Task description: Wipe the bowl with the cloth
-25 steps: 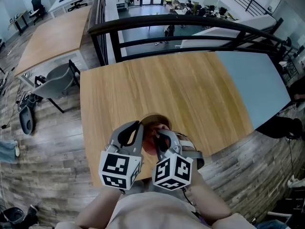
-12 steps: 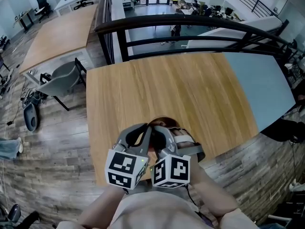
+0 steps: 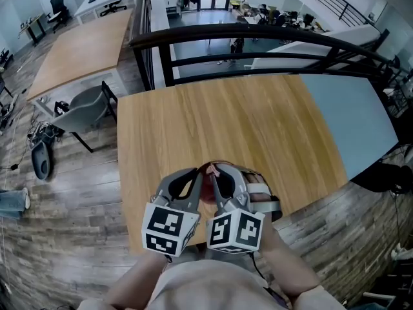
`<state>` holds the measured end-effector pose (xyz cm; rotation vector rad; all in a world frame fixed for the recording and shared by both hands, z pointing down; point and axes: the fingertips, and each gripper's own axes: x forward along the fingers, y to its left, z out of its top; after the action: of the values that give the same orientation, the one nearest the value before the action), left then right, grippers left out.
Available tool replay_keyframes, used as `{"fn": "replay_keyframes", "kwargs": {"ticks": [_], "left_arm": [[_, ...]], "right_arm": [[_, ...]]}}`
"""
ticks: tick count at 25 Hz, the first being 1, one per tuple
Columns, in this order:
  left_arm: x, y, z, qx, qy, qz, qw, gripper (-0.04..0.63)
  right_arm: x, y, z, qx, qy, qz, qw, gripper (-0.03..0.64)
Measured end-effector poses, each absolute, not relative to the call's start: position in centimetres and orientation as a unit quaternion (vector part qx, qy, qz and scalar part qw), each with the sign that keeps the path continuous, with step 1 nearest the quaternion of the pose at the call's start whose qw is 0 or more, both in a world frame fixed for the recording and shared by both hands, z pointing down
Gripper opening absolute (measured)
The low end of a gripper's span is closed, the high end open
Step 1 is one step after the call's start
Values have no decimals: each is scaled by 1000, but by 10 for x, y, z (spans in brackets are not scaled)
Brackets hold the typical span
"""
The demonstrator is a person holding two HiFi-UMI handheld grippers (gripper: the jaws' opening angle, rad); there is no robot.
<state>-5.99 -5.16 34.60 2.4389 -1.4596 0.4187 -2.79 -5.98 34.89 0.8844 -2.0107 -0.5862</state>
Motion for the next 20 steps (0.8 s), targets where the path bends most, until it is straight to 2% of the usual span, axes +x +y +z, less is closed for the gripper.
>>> {"fn": "replay_keyframes", "kwargs": {"ticks": [9,16,20], "left_arm": [[-85,-59,339,829,-524,125,153,12],[-74,-47,342,836,-508,177,108,8],[-57,-42,347,853,-469,210,89,8]], "right_arm": [[-11,-46,367,358,-811,-175,429,18],[-8,-24,304,343,-872,-143,319,18],[-9,-28,256,339,-885,-170,269,18]]}}
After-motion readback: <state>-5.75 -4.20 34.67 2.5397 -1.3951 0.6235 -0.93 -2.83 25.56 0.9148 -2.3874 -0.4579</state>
